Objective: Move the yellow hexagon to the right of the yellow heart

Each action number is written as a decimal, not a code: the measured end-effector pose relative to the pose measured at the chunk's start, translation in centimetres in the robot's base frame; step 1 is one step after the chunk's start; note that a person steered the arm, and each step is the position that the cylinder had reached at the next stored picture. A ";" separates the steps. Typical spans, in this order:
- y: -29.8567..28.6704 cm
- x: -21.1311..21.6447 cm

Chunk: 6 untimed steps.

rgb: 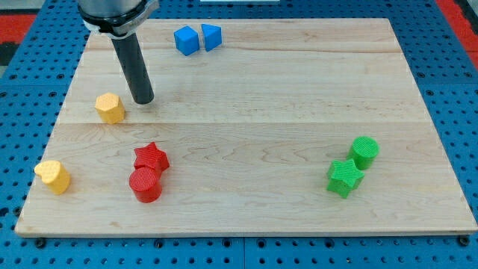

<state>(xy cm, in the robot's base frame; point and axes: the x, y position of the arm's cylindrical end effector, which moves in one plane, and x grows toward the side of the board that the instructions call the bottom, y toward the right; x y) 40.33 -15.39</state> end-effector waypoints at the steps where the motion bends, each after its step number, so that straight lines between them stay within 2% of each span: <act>1: -2.1 1.2; 2: -0.7 -5.1; 3: -5.8 -1.6; 5: -6.9 6.2; 6: -6.8 5.9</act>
<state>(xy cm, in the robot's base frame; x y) 46.25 -22.22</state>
